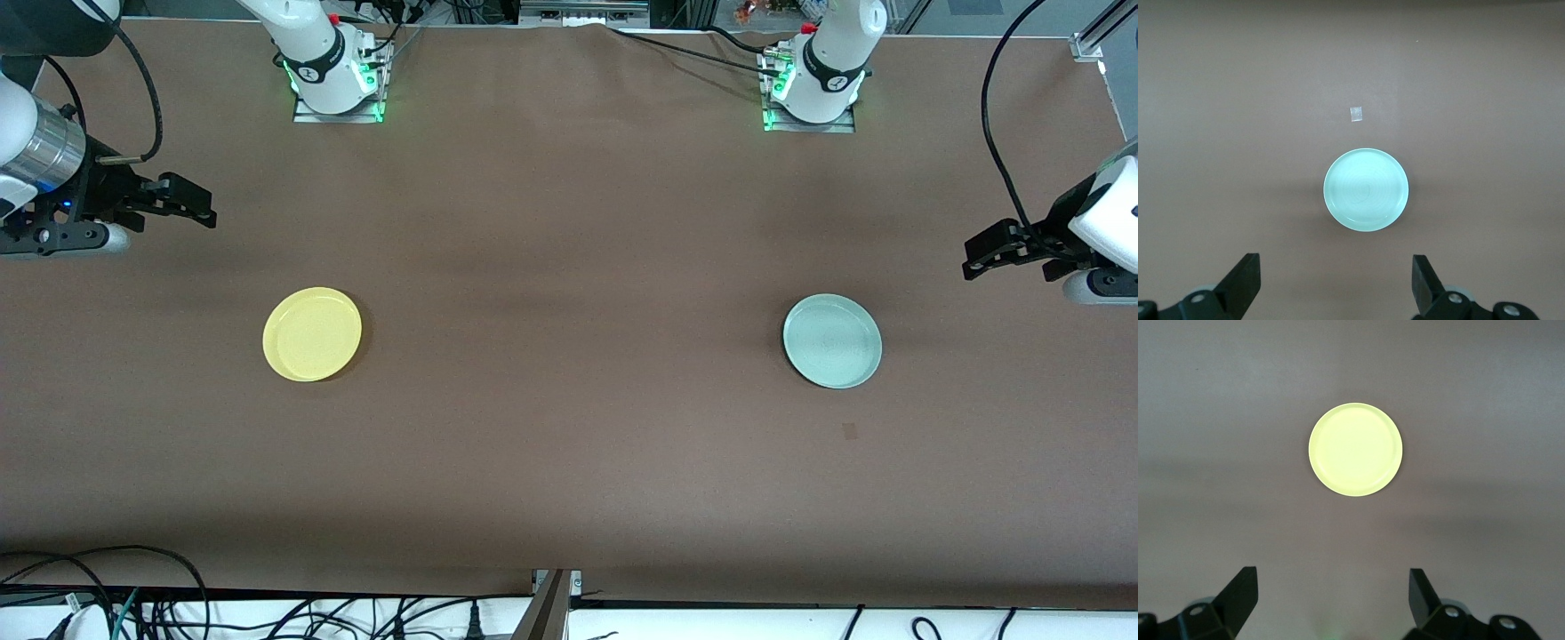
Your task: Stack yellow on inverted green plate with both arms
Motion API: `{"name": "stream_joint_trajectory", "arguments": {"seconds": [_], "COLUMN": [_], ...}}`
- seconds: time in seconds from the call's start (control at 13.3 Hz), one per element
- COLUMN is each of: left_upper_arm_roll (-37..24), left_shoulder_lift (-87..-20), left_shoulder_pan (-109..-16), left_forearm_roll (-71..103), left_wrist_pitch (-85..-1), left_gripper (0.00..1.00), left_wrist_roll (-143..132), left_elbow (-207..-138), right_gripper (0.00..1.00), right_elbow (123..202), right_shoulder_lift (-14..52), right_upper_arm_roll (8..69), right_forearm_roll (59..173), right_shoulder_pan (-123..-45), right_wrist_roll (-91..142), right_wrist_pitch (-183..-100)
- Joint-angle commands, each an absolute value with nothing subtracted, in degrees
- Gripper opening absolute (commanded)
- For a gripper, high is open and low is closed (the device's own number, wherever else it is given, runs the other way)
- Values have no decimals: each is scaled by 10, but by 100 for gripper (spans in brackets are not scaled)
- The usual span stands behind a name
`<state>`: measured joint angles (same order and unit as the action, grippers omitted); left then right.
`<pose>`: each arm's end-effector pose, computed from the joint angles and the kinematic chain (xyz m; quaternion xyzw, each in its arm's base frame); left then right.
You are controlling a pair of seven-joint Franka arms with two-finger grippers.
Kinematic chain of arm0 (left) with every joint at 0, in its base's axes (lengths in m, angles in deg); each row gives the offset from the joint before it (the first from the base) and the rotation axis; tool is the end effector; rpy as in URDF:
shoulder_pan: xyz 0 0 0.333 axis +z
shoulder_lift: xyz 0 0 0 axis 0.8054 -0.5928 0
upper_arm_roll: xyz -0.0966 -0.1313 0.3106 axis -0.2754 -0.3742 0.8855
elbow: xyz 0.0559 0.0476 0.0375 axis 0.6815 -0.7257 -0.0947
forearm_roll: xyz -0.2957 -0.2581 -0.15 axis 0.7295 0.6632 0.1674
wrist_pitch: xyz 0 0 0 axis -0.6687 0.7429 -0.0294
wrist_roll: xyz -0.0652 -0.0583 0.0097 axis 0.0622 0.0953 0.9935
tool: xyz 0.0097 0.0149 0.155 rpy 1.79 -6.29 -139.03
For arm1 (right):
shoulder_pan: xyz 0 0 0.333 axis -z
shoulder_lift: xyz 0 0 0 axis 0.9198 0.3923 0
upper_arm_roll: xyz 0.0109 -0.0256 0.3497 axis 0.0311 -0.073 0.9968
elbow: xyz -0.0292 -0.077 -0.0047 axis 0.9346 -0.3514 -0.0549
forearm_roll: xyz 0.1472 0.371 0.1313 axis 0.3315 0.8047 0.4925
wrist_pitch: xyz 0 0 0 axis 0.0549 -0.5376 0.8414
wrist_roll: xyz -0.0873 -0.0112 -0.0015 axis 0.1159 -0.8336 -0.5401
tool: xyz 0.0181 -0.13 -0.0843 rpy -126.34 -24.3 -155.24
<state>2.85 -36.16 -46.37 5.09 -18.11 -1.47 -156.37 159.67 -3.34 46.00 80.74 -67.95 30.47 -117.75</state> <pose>0.6353 -0.0058 0.5781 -1.0000 -0.0059 0.0006 0.0072 0.5805 0.0379 0.5490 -0.9984 -0.0265 0.0480 0.0159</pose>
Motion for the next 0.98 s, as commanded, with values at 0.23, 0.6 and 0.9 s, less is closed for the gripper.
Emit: {"name": "stream_joint_trajectory", "arguments": {"seconds": [0.23,0.6,0.9], "left_upper_arm_roll": [30,31,31], "left_shoulder_lift": [-359,-360,-361], "left_shoulder_pan": [-456,-440,-439], "left_forearm_roll": [52,74,73], "left_wrist_pitch": [-181,-181,-180], "left_gripper": [100,100,100], "left_wrist_roll": [-20,-14,-12], "left_elbow": [-1542,-1542,-1541], "right_gripper": [100,100,100], "right_elbow": [1593,1593,1593], "right_shoulder_lift": [-36,-35,-35], "right_upper_arm_roll": [460,460,457], "right_forearm_roll": [803,803,810], "right_shoulder_pan": [-681,-681,-680], "right_wrist_roll": [313,313,314], "right_wrist_pitch": [-1171,-1170,-1174]}}
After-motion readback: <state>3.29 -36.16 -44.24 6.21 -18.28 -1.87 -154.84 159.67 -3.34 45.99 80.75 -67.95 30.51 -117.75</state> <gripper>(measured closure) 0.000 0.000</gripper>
